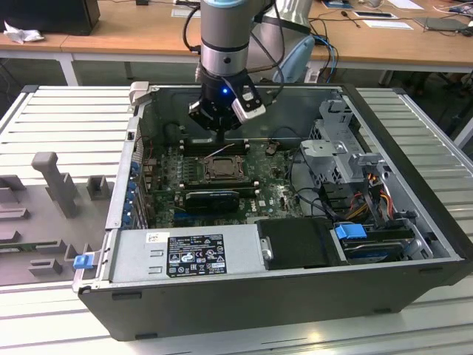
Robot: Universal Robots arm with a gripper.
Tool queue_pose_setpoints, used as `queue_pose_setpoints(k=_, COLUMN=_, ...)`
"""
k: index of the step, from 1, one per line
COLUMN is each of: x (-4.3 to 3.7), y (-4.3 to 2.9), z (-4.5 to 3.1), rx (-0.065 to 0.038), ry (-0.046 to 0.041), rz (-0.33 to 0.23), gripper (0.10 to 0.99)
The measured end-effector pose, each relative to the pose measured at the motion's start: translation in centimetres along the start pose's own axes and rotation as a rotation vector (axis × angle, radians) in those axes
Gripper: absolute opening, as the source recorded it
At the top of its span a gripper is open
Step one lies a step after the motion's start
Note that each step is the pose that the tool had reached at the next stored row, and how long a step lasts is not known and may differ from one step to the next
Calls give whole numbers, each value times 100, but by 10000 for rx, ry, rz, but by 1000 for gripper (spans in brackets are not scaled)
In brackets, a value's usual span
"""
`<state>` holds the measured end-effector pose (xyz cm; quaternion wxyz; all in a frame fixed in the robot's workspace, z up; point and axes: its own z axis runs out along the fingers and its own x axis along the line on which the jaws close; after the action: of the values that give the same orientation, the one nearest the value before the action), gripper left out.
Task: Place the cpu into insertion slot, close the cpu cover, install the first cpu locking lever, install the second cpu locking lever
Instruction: 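Install the first cpu locking lever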
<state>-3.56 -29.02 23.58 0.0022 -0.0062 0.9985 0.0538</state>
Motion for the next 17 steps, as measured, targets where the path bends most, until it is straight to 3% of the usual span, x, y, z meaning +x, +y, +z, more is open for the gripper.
queue_pose_setpoints(k=10, x=-106, y=-10, z=113, rx=0, ry=25, rz=-288, gripper=106)
queue_pose_setpoints(k=17, x=-179, y=1, z=194, rx=-4, ry=82, rz=-808, gripper=106)
